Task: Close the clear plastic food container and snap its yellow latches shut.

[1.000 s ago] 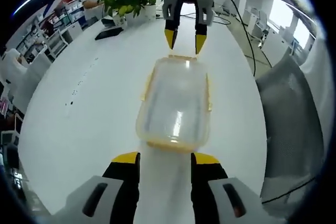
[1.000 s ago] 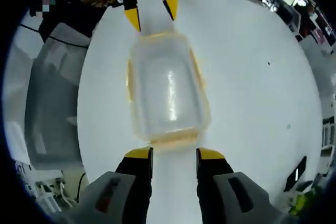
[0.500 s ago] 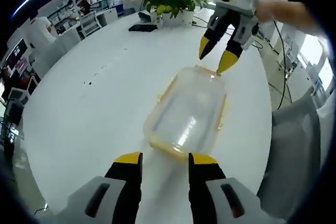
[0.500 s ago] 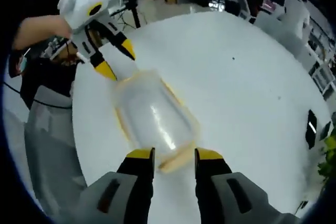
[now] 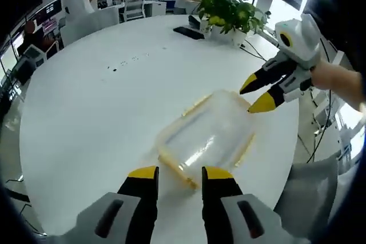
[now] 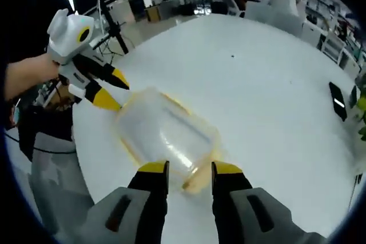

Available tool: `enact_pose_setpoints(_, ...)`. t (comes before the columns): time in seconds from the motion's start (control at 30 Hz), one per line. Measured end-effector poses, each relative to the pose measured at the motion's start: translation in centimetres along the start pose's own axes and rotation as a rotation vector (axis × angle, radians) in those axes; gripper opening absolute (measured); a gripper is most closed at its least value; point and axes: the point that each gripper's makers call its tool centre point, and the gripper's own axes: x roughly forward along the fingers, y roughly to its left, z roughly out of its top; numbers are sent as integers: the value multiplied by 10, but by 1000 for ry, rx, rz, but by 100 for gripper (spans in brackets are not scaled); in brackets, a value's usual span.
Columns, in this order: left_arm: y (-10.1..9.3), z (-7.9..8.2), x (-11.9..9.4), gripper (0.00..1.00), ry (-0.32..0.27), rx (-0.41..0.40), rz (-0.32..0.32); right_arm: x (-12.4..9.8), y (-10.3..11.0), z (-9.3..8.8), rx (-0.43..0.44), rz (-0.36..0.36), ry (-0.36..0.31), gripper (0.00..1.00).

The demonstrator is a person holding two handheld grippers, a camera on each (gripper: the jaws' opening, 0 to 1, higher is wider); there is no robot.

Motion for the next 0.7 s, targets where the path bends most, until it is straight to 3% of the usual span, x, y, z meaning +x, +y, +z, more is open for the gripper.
enact_pose_setpoints(0.23, -3, -5, 6, 22, 0, -58, 2, 2, 1, -4, 103, 10, -41, 27)
enact_pose_setpoints(0.7, -4, -8, 9, 21, -43, -165, 7, 4, 3, -7, 146, 11, -47, 27)
